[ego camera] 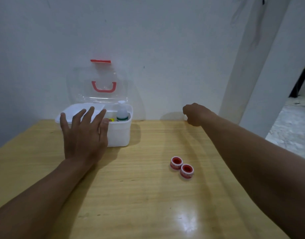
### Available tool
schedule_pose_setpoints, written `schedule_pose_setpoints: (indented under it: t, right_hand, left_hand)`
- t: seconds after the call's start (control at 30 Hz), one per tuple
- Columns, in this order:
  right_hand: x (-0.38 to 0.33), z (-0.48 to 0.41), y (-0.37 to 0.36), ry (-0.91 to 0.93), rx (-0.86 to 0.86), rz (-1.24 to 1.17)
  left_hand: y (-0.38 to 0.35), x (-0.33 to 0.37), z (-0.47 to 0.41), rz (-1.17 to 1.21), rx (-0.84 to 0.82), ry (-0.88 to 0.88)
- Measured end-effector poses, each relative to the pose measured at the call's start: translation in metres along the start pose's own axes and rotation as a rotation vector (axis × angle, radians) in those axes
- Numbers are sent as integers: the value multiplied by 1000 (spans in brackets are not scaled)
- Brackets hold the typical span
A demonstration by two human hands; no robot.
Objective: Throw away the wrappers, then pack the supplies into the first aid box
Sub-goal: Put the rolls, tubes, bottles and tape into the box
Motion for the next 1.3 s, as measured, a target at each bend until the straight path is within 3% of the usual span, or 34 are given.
schedule_pose_setpoints:
  t: [0.67,0.97,1.3]
  right_hand:
    - [-4,-15,-24,76,98,319]
    - [-10,8,14,91,277,96]
    - [-48,31,88,-10,250,-352]
  left_hand:
    - [-4,-2,0,-26,8,-6]
    - [-6,-1,-3,-28,-52,-32]
    - [6,-11,-8,43,-102,-106]
Point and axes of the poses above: each hand's wrist, its own z-axis away from the middle knuckle, its own y-axis out of the back of the hand, x = y × z, the point moved 2 cm from there along -z, towards the middle knuckle, and after that the axes turned 1 degree about -z, right-handed, at the moved point
